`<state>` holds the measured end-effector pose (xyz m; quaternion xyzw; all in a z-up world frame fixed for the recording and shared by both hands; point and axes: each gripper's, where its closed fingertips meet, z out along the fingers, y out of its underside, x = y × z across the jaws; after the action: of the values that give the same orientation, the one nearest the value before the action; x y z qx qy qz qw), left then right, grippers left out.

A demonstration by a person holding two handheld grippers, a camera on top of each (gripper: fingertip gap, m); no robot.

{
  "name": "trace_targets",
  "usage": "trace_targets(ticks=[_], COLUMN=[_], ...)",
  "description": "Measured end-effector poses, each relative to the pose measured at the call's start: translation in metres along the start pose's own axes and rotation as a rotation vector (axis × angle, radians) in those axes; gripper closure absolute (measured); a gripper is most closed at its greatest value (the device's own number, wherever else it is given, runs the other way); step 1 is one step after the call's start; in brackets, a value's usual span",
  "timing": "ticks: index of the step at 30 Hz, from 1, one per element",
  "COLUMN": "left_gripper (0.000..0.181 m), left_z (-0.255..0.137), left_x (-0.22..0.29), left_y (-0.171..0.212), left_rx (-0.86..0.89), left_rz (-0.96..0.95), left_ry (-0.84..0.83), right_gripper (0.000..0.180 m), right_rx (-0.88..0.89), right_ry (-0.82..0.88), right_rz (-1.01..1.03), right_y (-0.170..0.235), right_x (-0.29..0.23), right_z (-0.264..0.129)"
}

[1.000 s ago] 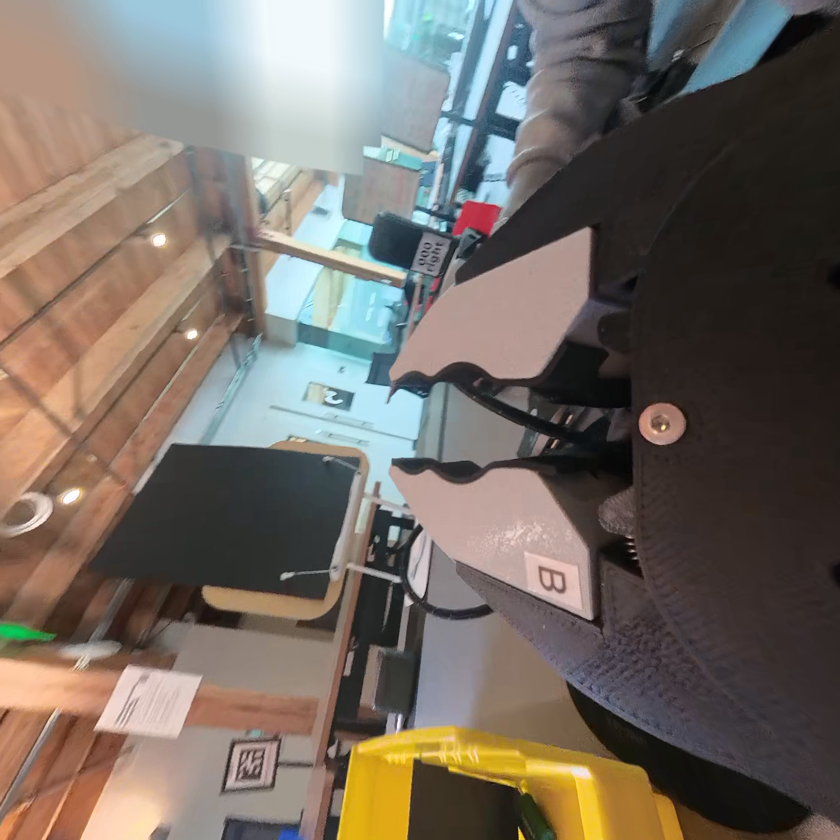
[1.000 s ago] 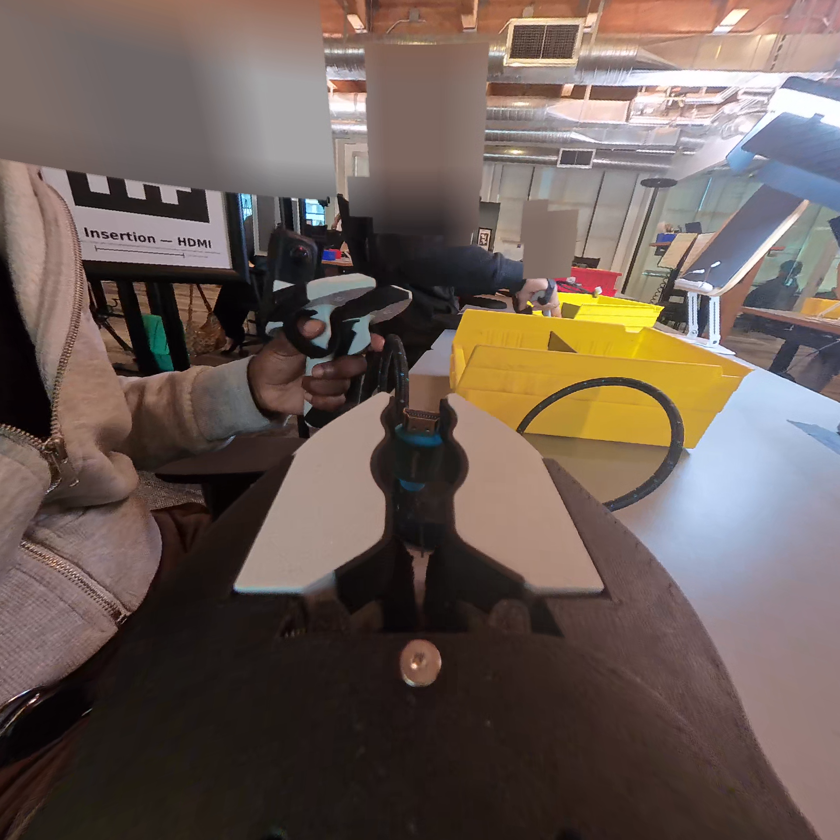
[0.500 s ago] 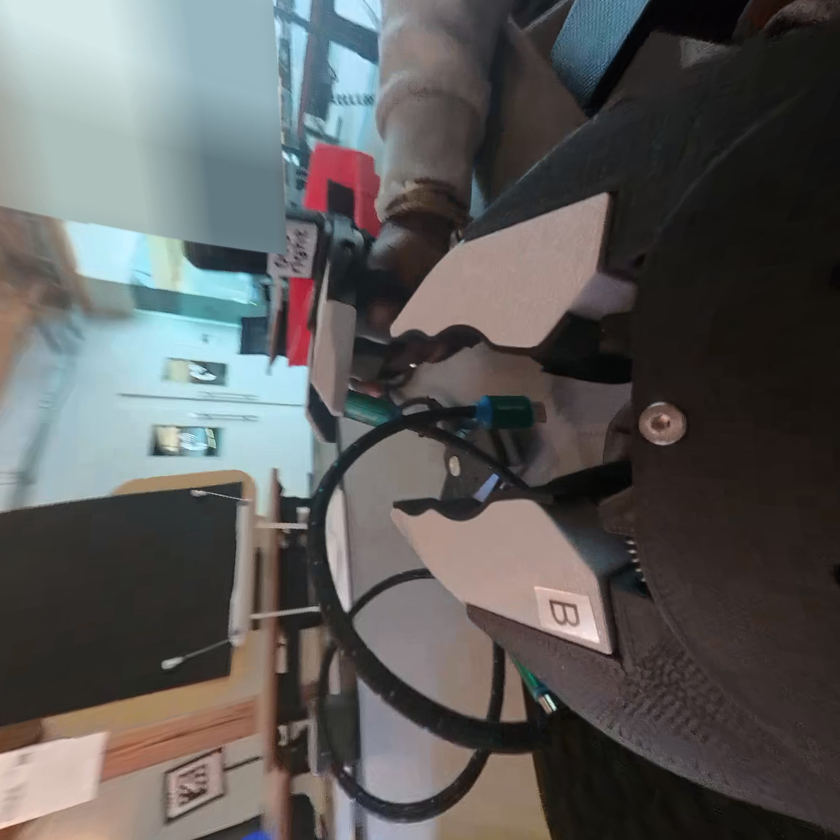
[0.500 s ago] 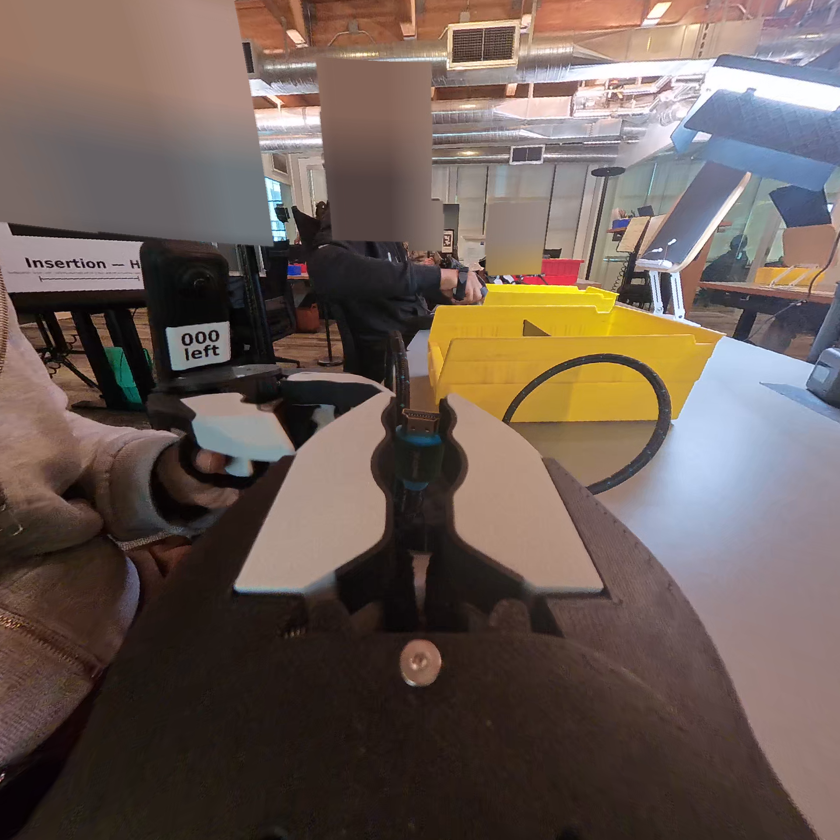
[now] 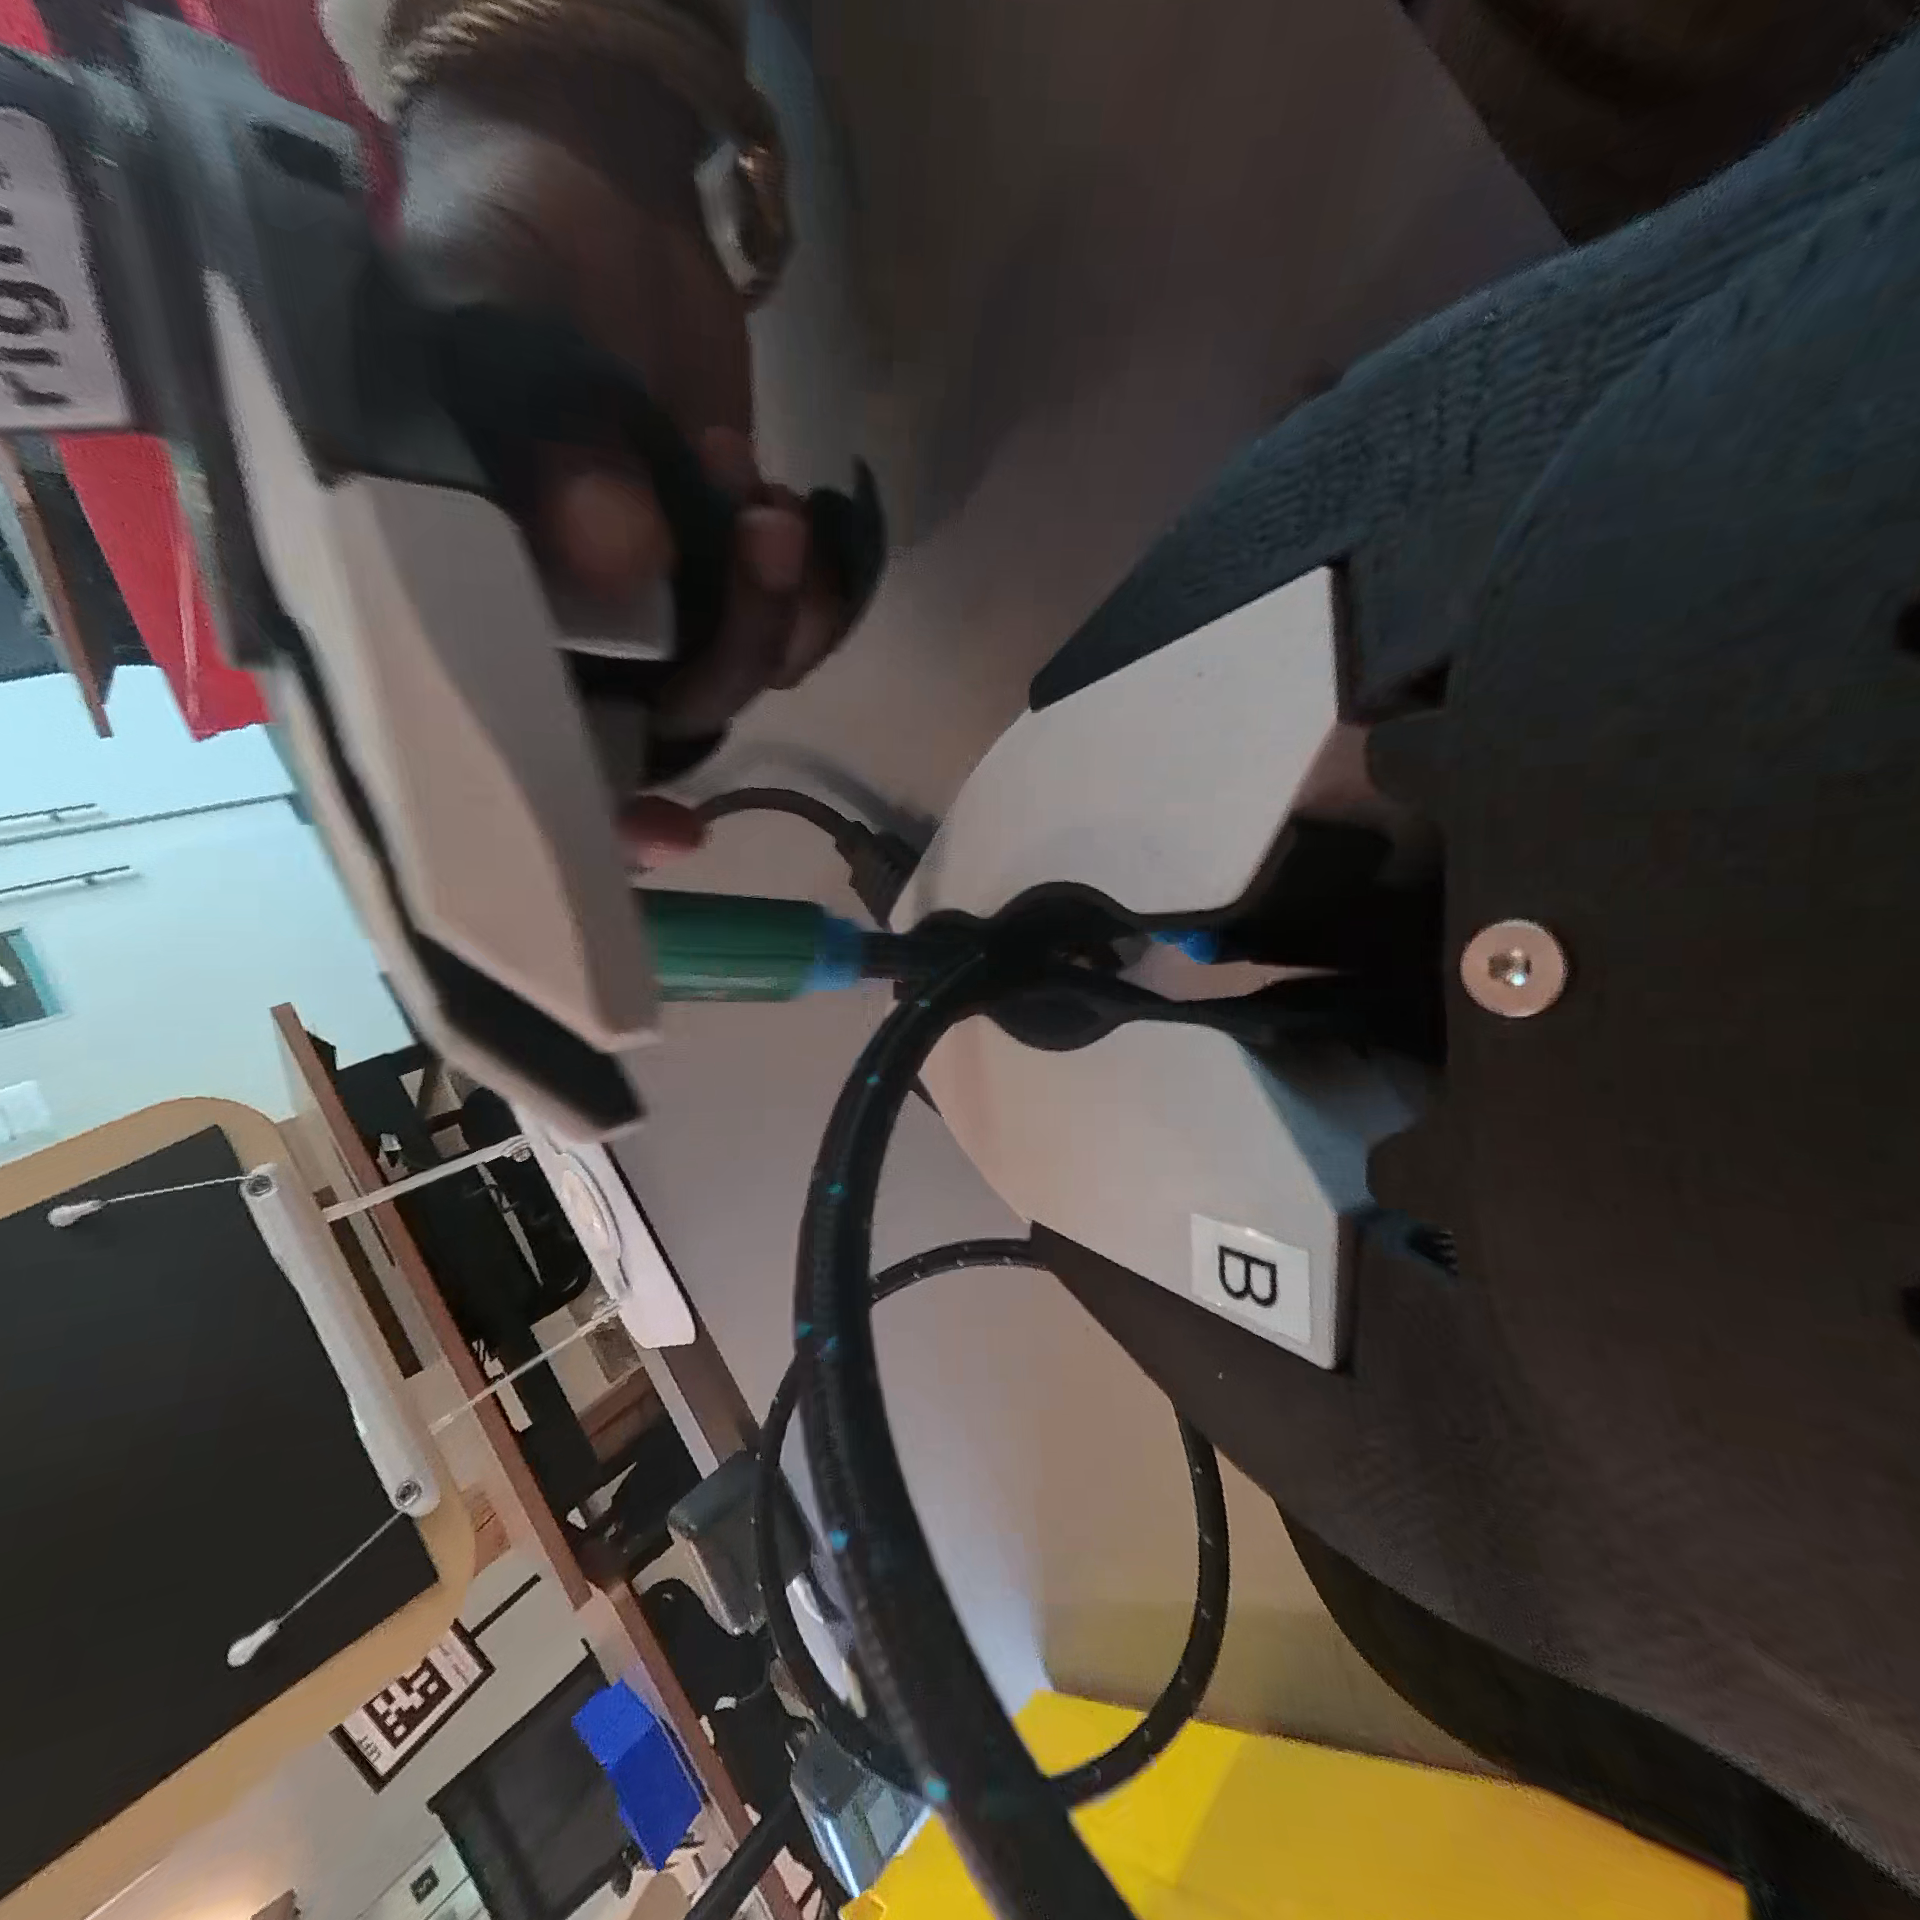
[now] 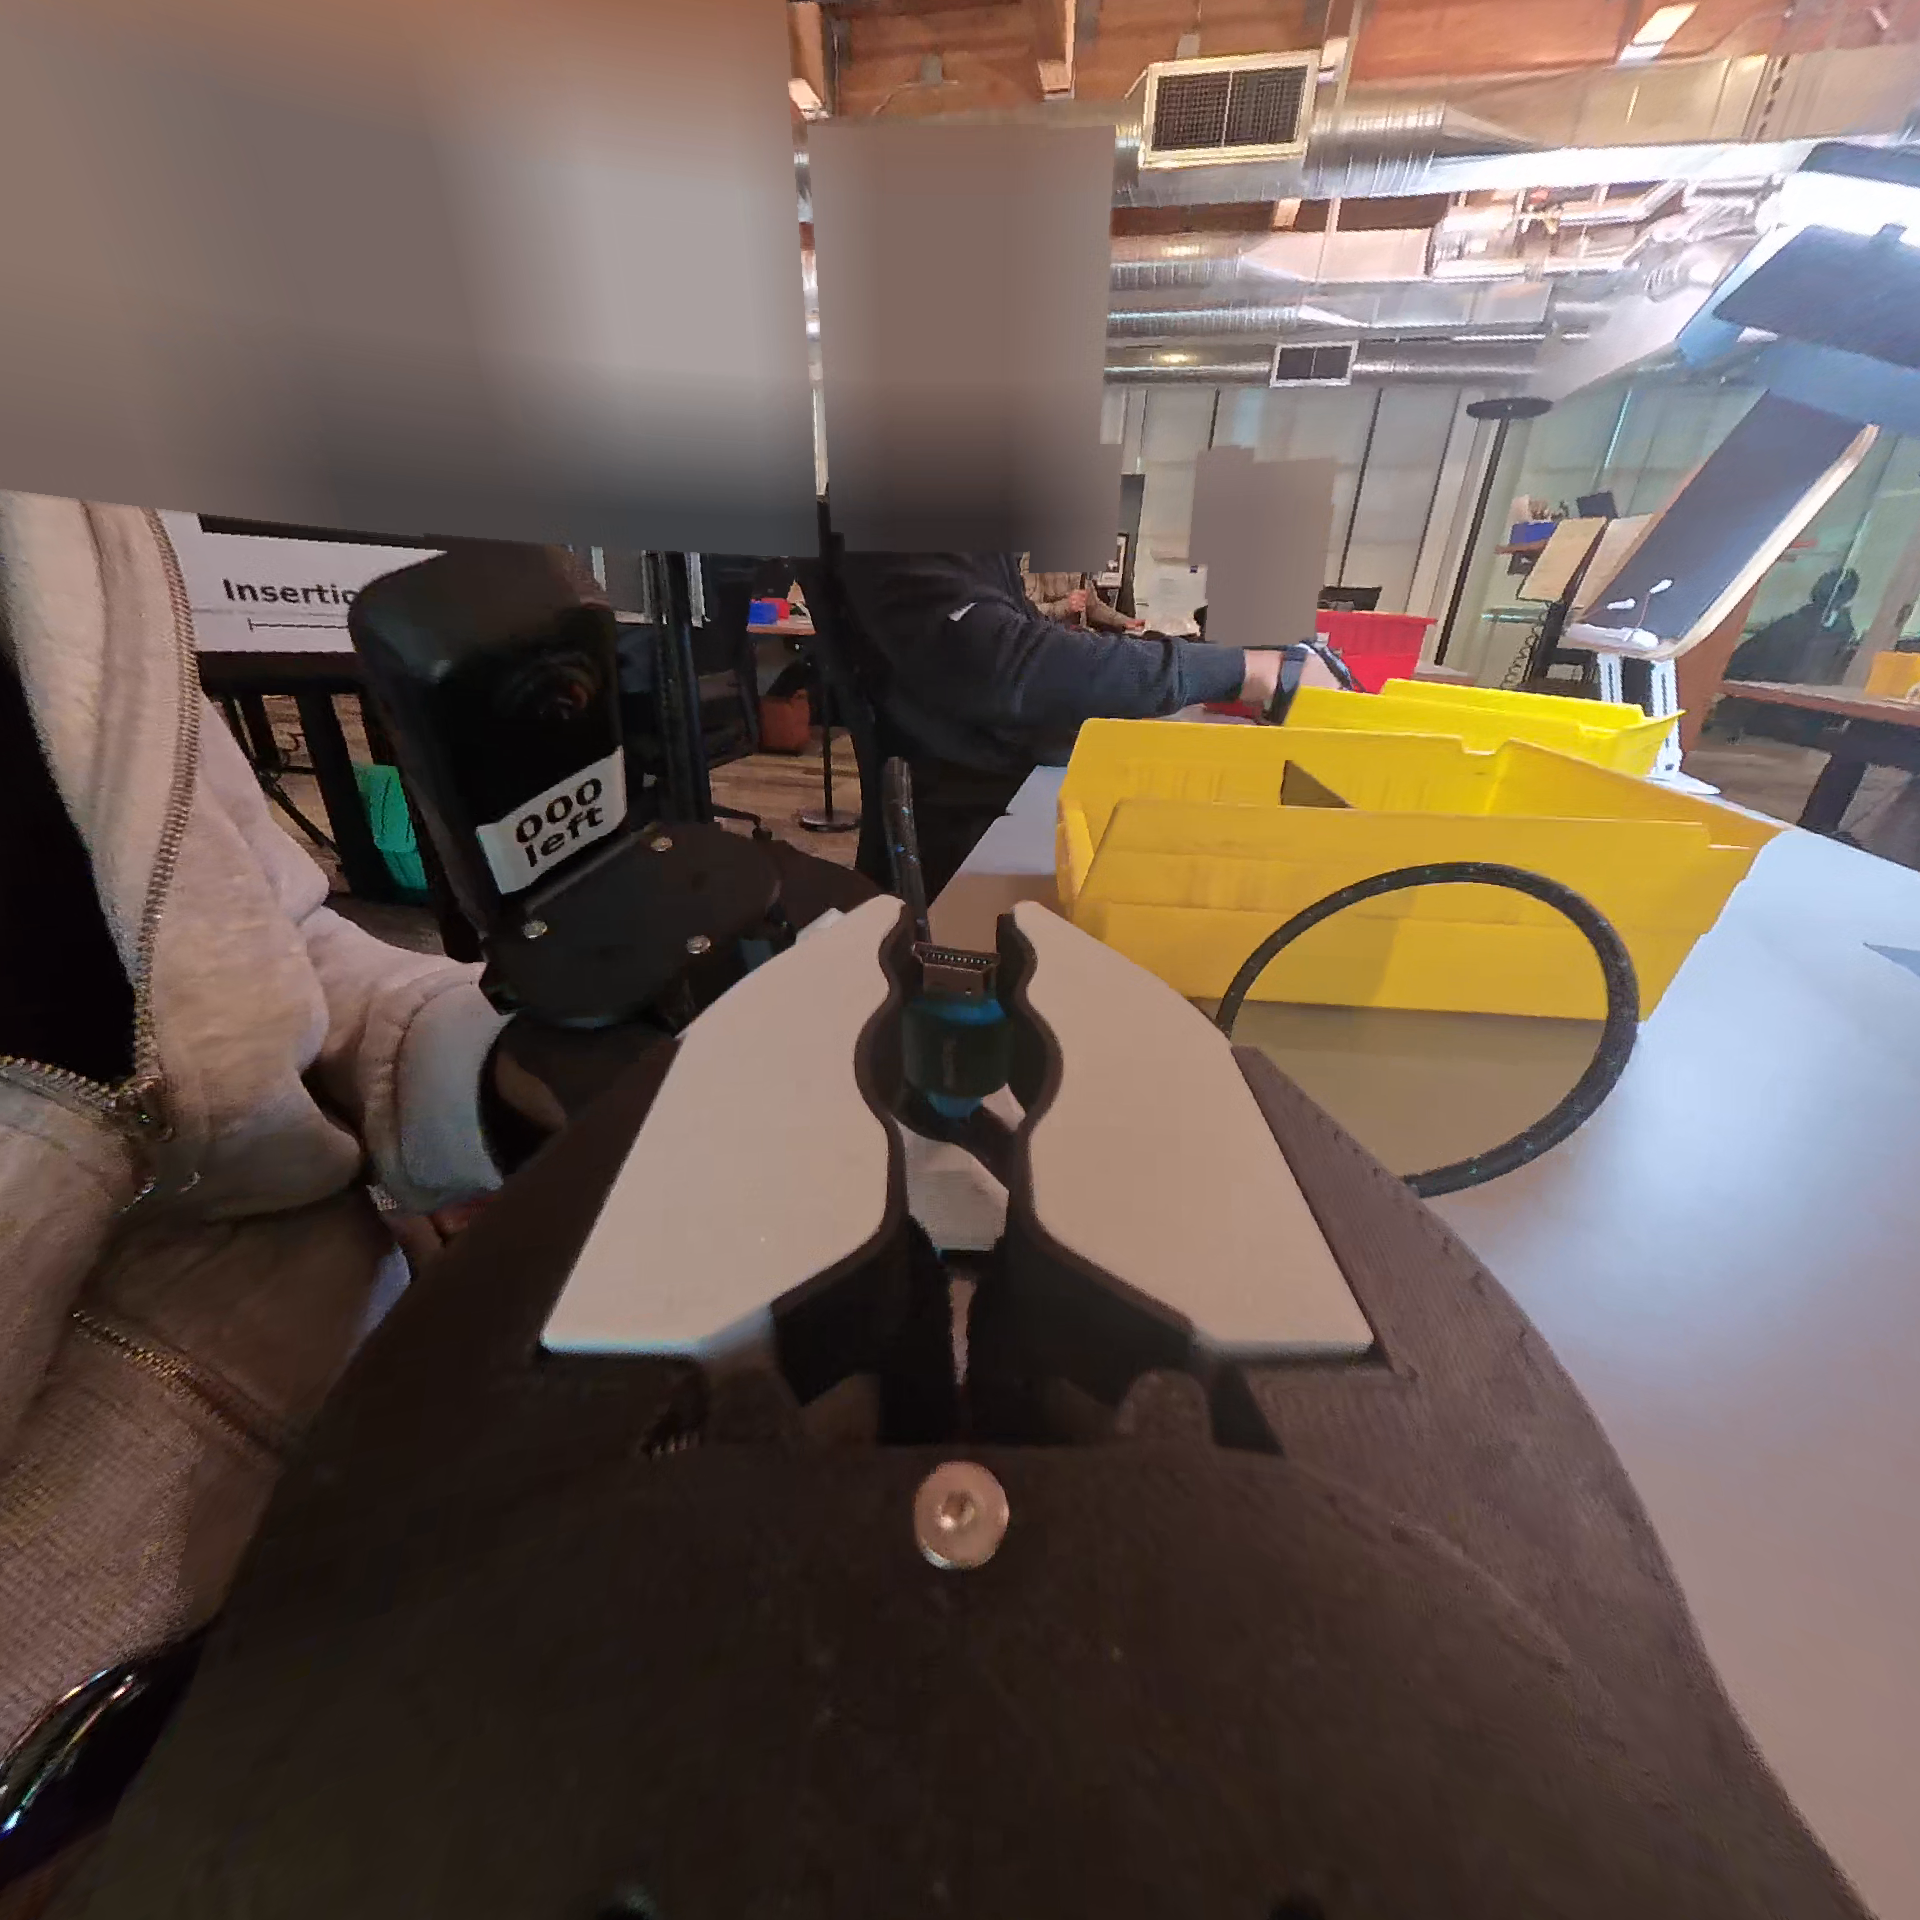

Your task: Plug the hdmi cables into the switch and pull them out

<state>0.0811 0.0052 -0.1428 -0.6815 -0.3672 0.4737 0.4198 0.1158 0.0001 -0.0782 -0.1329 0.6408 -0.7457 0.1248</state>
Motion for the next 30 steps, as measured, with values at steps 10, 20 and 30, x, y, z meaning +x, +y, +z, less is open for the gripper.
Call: trace_targets(ticks=[10,20,30], left_gripper=[0.171,0.176,0.176], left_z=[-0.035,-0.043,-0.041], left_x=[-0.037,-0.050,-0.052], left_y=[-0.013,0.026,0.039], left_rx=[-0.018,-0.151,-0.197], left_rz=[0.305,0.733,0.681], left_ry=[-0.096,-0.272,-0.243], right_gripper=[0.164,0.145,0.143], right_rx=[0.042,-0.265,-0.402], right_ry=[-0.049,-0.117,0.014], right_rz=[0.003,-0.053,-0.330], right_y=[-0.018,0.030,0.045], right_x=[-0.011,-0.018,-0.013], right_z=[-0.001,0.003,0.010])
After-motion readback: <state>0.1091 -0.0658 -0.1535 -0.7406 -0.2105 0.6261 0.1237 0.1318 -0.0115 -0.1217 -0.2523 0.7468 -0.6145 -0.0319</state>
